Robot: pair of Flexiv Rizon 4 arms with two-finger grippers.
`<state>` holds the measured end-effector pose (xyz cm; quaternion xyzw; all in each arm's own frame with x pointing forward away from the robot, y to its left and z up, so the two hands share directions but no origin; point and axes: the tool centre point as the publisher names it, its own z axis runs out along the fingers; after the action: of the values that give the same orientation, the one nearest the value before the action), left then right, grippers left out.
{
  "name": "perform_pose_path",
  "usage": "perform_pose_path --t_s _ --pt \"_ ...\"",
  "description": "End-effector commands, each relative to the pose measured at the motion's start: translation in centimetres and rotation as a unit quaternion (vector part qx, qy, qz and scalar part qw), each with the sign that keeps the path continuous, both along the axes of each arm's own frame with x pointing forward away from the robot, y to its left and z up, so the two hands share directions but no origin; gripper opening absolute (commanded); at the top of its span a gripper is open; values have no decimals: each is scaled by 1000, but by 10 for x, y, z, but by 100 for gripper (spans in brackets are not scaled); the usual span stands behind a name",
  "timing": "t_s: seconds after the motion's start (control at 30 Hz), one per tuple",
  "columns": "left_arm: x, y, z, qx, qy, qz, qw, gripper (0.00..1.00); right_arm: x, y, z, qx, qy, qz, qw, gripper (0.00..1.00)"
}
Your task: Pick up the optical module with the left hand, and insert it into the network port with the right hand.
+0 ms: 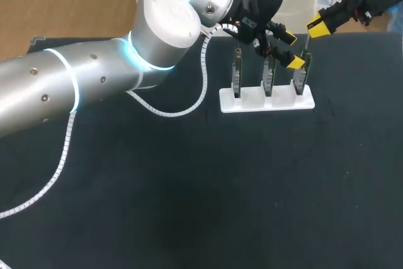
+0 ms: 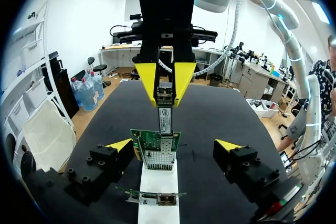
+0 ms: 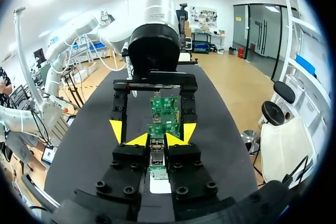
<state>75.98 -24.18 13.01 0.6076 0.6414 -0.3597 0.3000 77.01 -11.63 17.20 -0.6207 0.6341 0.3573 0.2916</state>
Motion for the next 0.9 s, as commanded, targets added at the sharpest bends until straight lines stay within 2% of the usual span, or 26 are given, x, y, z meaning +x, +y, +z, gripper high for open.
perform_pose_path --t_s 0.03,0.27,0.9 --pt "2 -1 1 4 2 0 1000 100 -1 0 -1 2 -5 -1 1000 0" --pt "2 -1 1 4 2 0 1000 100 -1 1 3 1 -12 0 1000 0" --pt "2 -1 1 4 2 0 1000 100 -2 0 -2 -4 -4 -2 1000 0"
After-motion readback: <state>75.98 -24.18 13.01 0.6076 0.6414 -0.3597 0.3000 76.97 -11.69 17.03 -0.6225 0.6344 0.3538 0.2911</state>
